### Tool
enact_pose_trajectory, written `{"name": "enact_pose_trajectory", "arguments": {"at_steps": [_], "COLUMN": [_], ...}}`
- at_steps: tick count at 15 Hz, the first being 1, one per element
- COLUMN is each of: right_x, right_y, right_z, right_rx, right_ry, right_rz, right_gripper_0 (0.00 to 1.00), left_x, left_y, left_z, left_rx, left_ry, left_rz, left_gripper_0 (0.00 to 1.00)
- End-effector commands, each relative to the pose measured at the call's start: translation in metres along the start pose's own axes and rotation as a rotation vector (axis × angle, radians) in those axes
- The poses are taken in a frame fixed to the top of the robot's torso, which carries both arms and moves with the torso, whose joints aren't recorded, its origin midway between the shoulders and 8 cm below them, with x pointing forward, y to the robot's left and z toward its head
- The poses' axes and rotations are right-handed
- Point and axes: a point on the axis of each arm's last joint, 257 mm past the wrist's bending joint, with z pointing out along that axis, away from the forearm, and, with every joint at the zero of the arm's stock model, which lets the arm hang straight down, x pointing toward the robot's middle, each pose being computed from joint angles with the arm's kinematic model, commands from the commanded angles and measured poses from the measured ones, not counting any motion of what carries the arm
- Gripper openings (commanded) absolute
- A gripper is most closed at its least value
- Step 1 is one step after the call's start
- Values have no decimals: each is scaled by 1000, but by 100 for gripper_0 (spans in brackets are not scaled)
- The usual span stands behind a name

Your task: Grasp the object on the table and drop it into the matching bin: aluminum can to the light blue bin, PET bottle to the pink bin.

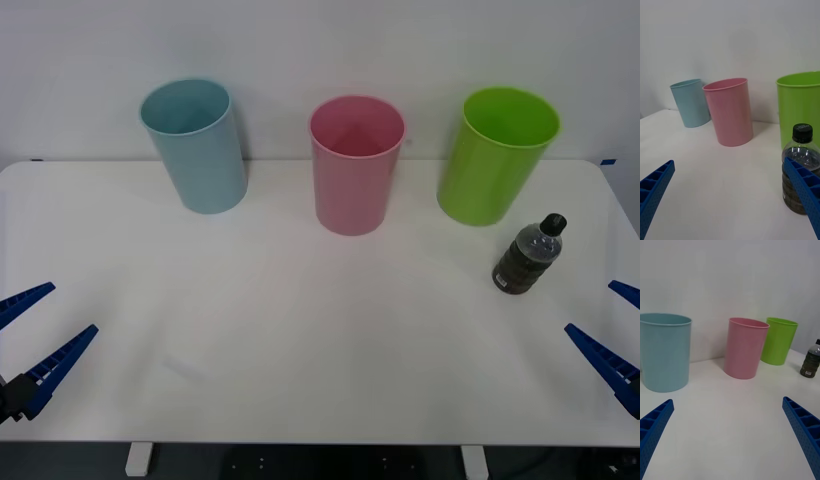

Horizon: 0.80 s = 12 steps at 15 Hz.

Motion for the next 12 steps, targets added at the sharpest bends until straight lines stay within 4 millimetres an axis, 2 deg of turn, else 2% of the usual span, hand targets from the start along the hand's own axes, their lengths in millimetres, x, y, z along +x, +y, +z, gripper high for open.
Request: {"name": "enact_pose_trajectory", "arguments": {"at_steps": [1, 6, 12], "right_x": [0, 9, 27], "right_y": [0, -5, -29], "right_z": [0, 2, 5], "right_rx": [0, 10, 128], "right_ry": [0, 22, 52], "right_rz": [0, 12, 7], "right_gripper_0": [100, 100, 100], "left_x": [0, 0, 0], "left_y": [0, 0, 0], "left_z": [0, 0, 0], "left_rx": [0, 0, 0], "left_ry": [0, 0, 0], "left_rz": [0, 0, 0], "left_gripper_0": [100, 100, 100]}}
